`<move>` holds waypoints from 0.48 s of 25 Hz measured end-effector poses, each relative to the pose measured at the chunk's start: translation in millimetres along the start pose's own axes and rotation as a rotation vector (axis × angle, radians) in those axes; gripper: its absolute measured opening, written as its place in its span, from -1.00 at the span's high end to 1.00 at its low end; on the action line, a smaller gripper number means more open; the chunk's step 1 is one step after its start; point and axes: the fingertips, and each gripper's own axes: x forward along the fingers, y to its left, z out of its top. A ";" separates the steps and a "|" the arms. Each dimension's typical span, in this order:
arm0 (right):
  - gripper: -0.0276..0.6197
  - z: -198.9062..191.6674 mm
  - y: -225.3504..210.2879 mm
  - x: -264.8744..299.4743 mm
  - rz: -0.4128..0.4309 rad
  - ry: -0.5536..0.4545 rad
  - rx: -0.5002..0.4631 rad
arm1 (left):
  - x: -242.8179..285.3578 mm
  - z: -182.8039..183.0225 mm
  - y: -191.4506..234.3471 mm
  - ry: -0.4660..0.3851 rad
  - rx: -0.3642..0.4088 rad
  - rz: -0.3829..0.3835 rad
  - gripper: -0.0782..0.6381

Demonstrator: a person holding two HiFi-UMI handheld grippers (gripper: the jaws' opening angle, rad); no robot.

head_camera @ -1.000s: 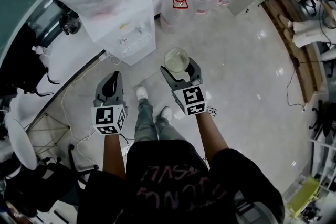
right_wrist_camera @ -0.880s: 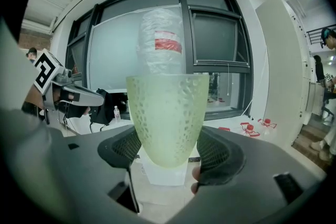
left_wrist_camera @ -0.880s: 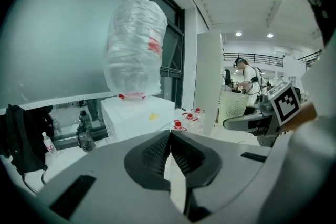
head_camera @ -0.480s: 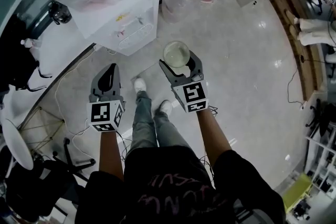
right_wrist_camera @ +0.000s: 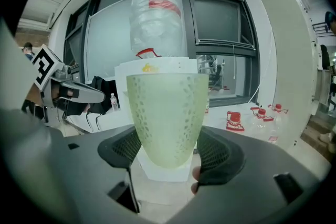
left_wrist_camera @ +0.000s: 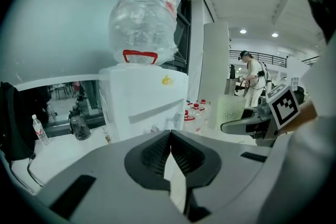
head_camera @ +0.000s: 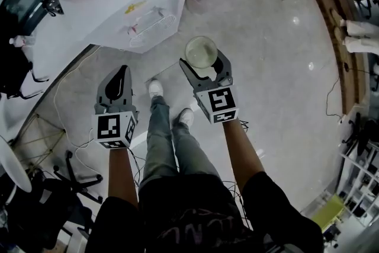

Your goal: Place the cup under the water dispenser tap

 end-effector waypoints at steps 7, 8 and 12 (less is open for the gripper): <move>-0.13 -32.5 -6.2 41.8 0.007 -0.005 -0.014 | 30.9 -38.7 14.2 0.006 -0.005 0.013 0.74; -0.13 -37.1 -7.3 47.8 0.008 -0.006 -0.015 | 34.9 -44.9 16.6 0.008 -0.007 0.016 0.74; -0.13 -55.6 -10.7 71.9 0.009 -0.009 -0.027 | 51.2 -71.0 25.2 0.022 -0.011 0.022 0.74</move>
